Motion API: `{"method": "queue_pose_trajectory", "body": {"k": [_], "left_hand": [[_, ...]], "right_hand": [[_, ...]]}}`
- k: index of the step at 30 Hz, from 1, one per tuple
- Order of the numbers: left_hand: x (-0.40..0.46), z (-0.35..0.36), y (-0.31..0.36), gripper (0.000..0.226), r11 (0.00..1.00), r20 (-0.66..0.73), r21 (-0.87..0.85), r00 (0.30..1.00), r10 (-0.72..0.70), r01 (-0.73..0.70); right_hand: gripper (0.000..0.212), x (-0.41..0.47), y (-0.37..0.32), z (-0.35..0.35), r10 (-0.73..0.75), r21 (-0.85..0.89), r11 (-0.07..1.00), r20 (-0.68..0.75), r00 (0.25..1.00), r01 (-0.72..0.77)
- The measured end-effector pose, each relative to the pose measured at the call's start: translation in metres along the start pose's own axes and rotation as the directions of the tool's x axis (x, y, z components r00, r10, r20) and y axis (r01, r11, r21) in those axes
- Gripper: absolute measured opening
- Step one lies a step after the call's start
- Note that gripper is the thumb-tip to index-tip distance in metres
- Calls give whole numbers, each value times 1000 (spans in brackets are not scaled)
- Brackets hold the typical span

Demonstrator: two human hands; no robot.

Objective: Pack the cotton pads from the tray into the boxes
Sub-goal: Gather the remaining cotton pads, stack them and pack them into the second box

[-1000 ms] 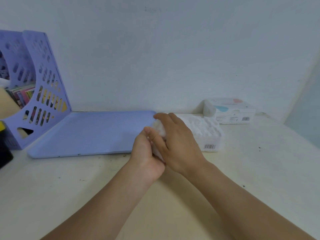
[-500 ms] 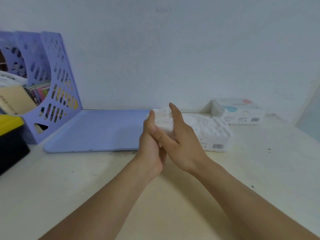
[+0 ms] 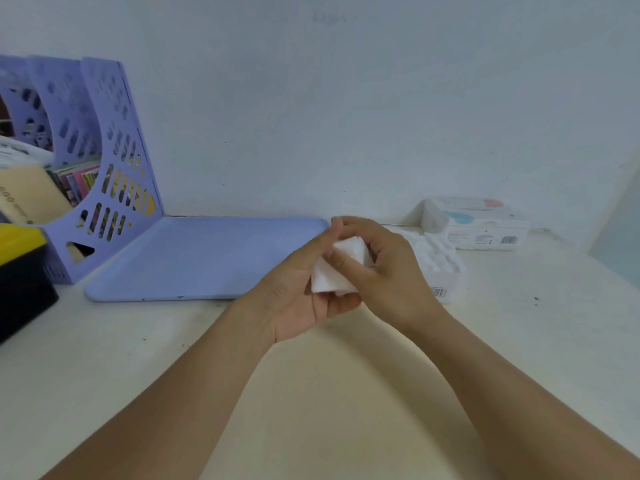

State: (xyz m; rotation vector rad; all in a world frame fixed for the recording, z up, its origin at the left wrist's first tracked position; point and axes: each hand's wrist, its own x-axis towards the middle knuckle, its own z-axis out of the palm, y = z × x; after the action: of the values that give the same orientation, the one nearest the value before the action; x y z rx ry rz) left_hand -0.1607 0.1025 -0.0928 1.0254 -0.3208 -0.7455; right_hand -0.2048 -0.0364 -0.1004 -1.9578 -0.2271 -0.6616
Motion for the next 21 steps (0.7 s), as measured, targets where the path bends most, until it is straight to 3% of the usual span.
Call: {"method": "queue_pose_trajectory", "body": {"k": [1,3,5,8,13,18,21], "left_hand": [[0,-3,-3,57,999,1,-36,1000,-13,13],[2,-7,-5,48,986,53,-158,998,-40,48],[6,-10,-6,56,959,122,-280,992,-17,51],[11,-8,-11,67,950,179,-307,984,-6,62],[10,-1,-21,73,934,199,-349,980,-1,72],[9,3,-20,76,915,138,-403,990,37,22],[10,0,-19,78,926,148,-378,988,53,7]], "right_hand": [[28,1,-1,-1,20,55,998,37,999,-22],[51,2,-5,-8,55,213,972,205,977,-99],[80,3,-4,-18,41,330,930,339,940,-160],[104,7,1,-23,28,338,925,393,919,-173],[74,9,11,-20,52,314,939,262,964,-136],[81,10,12,-17,46,300,949,178,983,-99],[72,11,11,-16,18,290,956,119,993,-52]]}}
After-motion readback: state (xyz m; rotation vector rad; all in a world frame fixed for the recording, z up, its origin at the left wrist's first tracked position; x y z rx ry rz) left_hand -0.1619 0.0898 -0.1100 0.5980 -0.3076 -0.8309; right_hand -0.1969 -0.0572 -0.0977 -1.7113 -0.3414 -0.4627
